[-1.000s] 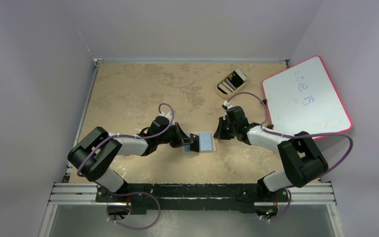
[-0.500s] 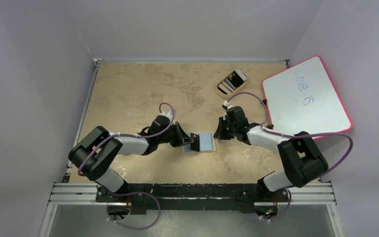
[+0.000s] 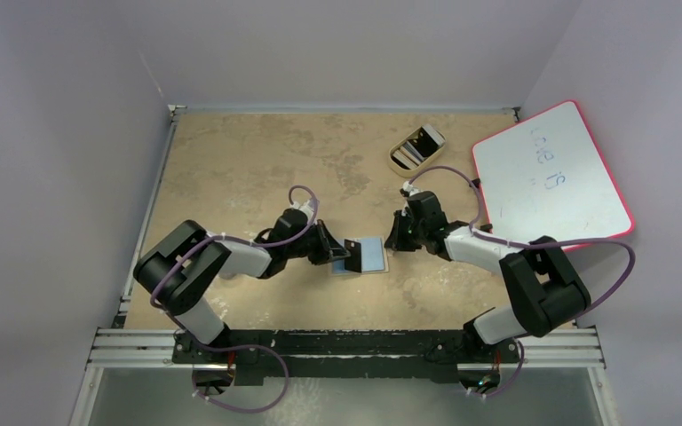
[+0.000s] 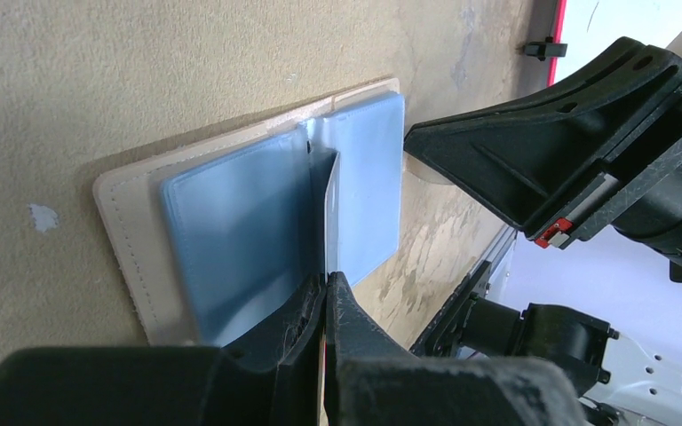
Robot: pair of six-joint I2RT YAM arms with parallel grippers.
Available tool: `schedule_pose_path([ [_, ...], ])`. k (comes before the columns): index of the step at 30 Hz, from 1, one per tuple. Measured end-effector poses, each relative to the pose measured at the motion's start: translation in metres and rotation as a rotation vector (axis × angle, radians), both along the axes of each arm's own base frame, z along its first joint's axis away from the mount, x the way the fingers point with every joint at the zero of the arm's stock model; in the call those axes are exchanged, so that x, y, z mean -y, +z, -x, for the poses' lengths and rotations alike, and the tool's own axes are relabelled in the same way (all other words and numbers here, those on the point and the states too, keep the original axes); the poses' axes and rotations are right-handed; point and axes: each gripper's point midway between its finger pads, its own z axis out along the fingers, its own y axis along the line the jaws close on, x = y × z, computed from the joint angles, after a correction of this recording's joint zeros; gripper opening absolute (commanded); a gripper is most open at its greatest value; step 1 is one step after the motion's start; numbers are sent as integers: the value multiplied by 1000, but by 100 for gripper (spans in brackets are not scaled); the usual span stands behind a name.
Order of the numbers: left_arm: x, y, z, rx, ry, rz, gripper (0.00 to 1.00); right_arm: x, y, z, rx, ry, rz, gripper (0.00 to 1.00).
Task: Put the credit cards into the card holder
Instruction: Insert the credit card into the card holder.
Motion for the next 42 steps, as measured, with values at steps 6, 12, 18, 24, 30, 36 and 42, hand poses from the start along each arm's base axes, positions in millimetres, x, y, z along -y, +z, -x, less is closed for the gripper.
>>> schedule_pose_path([
  [6,3,-2,-2,2,0,17,0,0,-1,0,-2,-5,-3,2],
  [12,6,-1,-7,12,14,39,0,0,-2,1,0,-15,-14,1],
  [18,8,-3,-12,33,40,36,0,0,-3,2,0,-31,-30,0],
  [24,13,-6,-14,50,68,40,1,0,-2,7,2,-58,-57,0],
  [30,14,-11,-15,50,89,27,21,1,1,10,4,-73,-74,0],
  [36,4,-9,-16,67,116,-35,28,1,5,11,9,-75,-80,7],
  [42,3,-8,-19,88,113,-96,27,2,11,12,21,-79,-85,7],
])
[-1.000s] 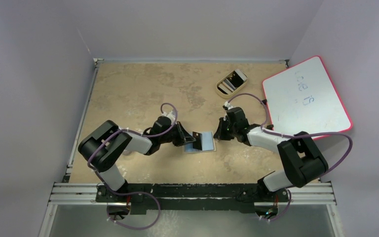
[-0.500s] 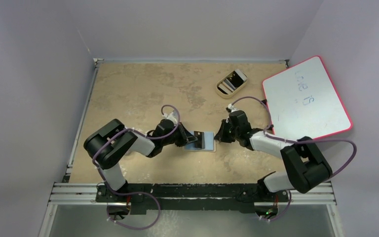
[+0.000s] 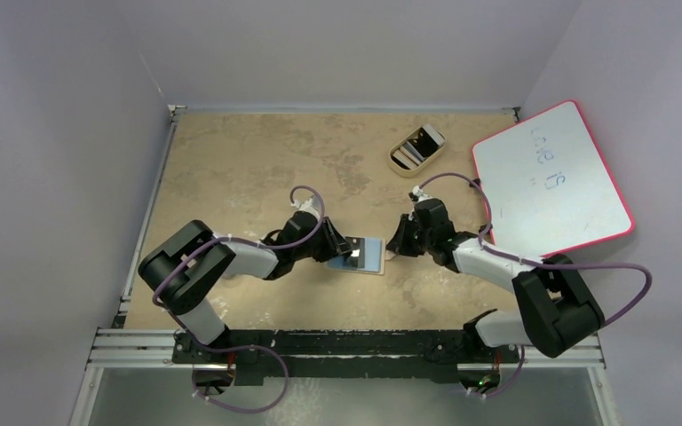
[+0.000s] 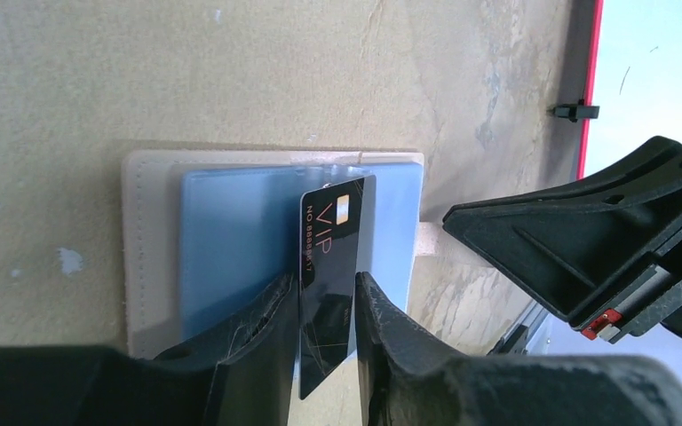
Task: Put the credit cards into the card holder
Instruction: Insert the credit card into the card holder.
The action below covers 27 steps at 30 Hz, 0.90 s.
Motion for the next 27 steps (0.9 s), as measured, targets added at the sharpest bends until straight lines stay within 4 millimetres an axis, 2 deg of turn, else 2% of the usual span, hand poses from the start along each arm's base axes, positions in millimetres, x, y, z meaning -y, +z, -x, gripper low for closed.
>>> schedule_pose_path([
  [8,9,-3,3,6,-31,-47,15,2,-3,1,-10,-4,10,3],
  [13,14,-4,1,25,-52,-90,14,2,-9,1,-23,-4,17,2],
  [23,25,-4,0,45,-86,-109,33,1,-10,-1,-16,-3,14,2],
  [27,21,0,0,45,-76,-125,37,1,-9,-1,-16,-3,13,1],
])
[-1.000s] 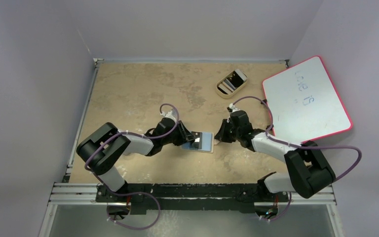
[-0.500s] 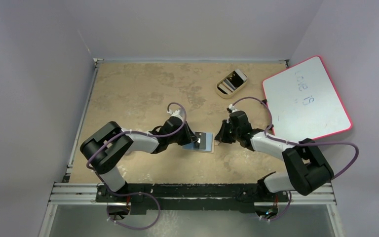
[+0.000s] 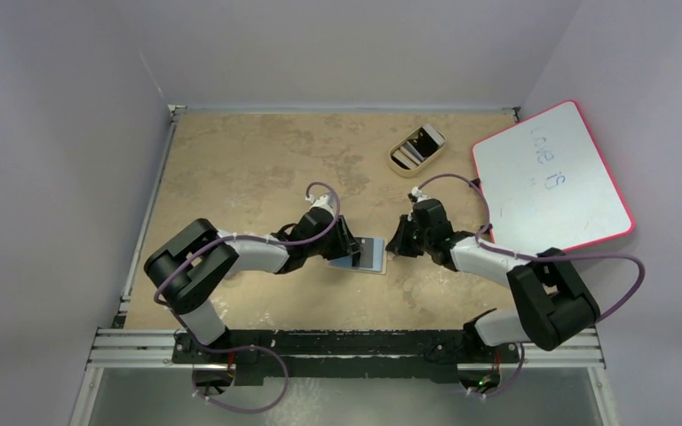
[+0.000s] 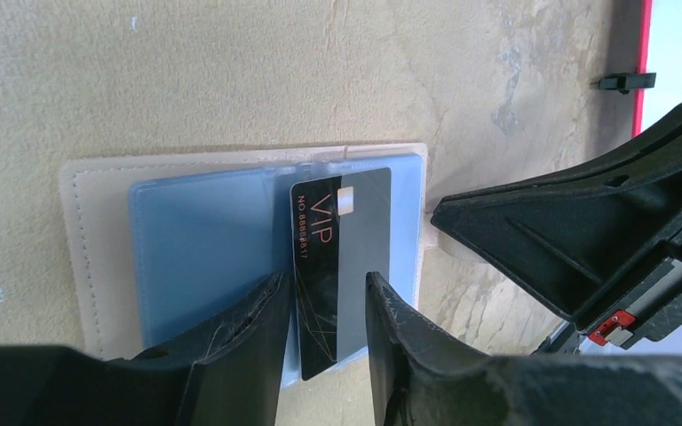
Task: Put the credit cards into the card holder
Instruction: Insert the credit card into the card holder.
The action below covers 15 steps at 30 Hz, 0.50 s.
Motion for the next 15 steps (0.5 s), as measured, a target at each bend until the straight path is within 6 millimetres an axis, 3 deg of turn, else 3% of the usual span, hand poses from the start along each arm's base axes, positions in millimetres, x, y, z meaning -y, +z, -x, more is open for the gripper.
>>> schedule_pose_path([
  [9,-2,0,-1,-1,10,-15,37,0,1,0,3,3,1,1],
  [15,2,0,-2,-1,3,-8,31,0,1,0,4,3,1,0],
])
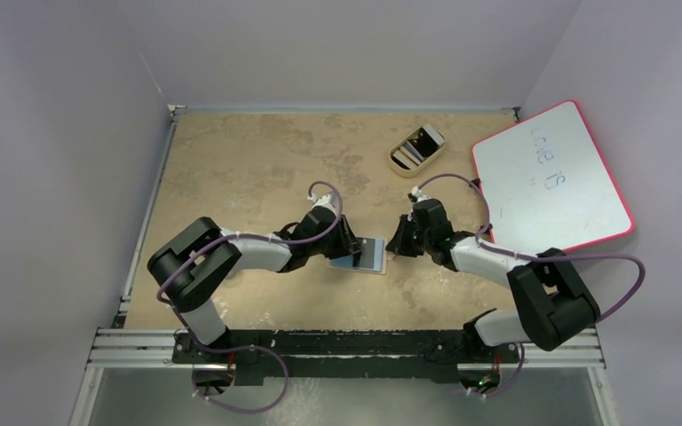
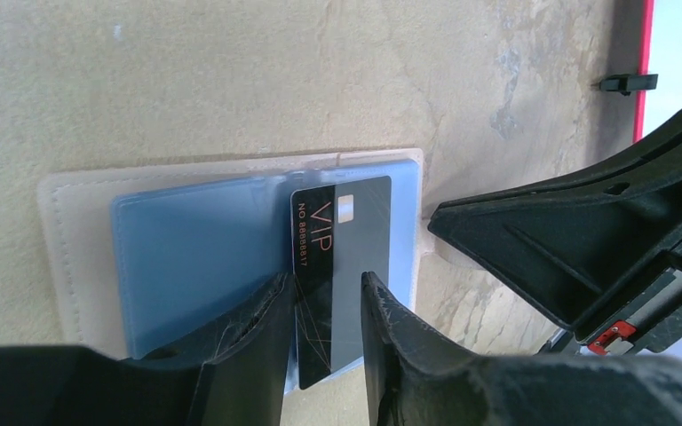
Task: Put the credit cards into the card holder
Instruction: Insert the credit card into the card holder, then close the card holder at the center of the board.
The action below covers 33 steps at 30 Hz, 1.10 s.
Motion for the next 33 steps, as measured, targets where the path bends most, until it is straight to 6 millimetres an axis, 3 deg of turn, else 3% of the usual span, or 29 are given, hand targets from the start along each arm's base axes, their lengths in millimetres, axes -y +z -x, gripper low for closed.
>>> schedule_pose_path([
  [8,19,5,5,17,-54,-9,30,-1,1,-2,9,0,-5,0],
  [19,20,0,6,6,-61,-38,38,-1,2,-2,11,1,-6,0],
  [27,-3,16,6,12,-1,-84,47,-1,4,0,11,3,-9,0],
  [33,-47,21,-3,14,103,-85,51,-1,5,0,12,3,-11,0],
])
